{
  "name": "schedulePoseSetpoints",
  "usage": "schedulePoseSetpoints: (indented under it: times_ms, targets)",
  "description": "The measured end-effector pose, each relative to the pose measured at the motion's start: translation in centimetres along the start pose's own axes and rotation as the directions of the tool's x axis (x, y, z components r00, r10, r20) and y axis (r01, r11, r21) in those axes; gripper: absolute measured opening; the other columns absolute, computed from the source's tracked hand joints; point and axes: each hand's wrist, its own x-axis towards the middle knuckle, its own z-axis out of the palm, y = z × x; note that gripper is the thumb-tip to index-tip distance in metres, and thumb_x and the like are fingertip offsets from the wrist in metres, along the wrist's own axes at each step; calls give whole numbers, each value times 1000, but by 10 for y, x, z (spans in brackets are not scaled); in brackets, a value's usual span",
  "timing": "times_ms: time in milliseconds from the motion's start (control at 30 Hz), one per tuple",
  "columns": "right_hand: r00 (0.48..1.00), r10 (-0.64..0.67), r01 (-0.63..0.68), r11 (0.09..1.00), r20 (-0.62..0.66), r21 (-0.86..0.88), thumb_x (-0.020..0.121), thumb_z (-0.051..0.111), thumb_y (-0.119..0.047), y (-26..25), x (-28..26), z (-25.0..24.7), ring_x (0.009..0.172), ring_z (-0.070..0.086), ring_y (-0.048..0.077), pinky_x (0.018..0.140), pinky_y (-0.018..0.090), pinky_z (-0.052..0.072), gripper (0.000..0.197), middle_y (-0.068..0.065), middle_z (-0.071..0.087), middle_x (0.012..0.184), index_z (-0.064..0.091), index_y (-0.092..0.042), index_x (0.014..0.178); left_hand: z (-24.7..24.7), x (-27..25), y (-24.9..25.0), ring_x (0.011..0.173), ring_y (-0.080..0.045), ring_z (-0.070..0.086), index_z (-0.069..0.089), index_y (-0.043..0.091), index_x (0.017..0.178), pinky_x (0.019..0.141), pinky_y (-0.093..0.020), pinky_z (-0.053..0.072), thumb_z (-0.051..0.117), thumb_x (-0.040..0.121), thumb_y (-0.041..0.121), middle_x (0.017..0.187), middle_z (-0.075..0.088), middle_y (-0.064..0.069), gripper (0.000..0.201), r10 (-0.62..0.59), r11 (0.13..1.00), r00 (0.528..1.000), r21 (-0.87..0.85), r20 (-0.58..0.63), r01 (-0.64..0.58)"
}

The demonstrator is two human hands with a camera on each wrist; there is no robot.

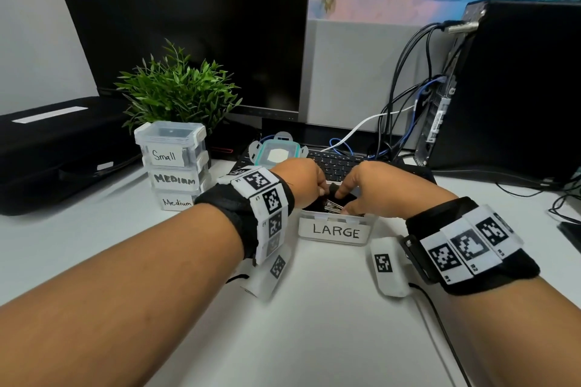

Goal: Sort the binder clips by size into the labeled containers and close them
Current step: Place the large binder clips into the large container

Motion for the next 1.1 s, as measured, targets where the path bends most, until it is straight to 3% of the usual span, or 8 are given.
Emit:
schedulePoseSetpoints:
  times_ms: [67,233,567,767,867,933,1033,1100]
  targets:
    - [1000,-4,4,1000,3,-9,85,68,-29,0,-1,0,111,56,18,92,29,46,41,-3,60,124,60,-32,125,-2,-2,-4,108,-17,58,64,17,119,87,-22,41,50,96,18,117,64,-1,27,-19,999,1000,-35,-4,19]
    - [1000,-5,4,1000,11,10,87,65,-35,1,-3,1,113,53,19,86,29,43,48,0,56,128,51,-35,132,-5,-9,-16,87,-11,55,60,21,119,82,-22,43,62,89,24,106,65,-1,29,-90,977,996,-194,-11,86]
    - [999,5,-4,1000,48,-25,89,63,-26,3,1,1,115,53,20,92,29,42,50,1,55,130,47,-32,137,0,-11,-12,89,-10,52,62,22,112,77,-20,40,65,87,23,104,60,3,26,-171,967,984,-199,-45,159]
    - [999,-17,16,1000,28,22,88,64,-25,6,-1,2,97,54,16,87,29,45,44,0,59,120,55,-34,130,-2,-14,-6,105,-12,55,65,22,116,86,-21,41,64,87,30,111,63,4,30,-171,977,985,-137,-22,166]
    - [999,-9,9,1000,39,3,91,59,-18,5,-2,1,100,55,17,83,27,43,40,1,61,117,57,-32,129,-8,-19,-5,98,-11,54,66,25,115,82,-22,40,66,83,34,106,63,6,33,-158,980,987,-118,13,158]
    - [999,14,-14,1000,49,-4,94,54,-15,5,-1,1,101,56,19,79,25,41,33,2,63,114,61,-24,125,-10,-21,-9,100,-11,54,63,26,120,86,-23,40,70,80,33,110,63,7,41,-148,976,987,-153,58,156]
    - [999,38,-39,998,19,57,97,50,-24,8,3,3,84,57,17,62,23,39,26,4,65,93,69,-10,110,-7,-22,-17,109,-14,55,53,24,132,100,-27,39,71,80,27,116,62,6,55,-136,968,989,-203,61,146]
    - [998,66,-65,993,-8,97,98,47,-34,8,5,4,67,50,14,53,23,34,34,2,57,74,67,-7,94,-5,-22,-19,110,-14,55,49,22,135,100,-25,37,70,82,26,117,61,5,57,-133,958,990,-251,37,138]
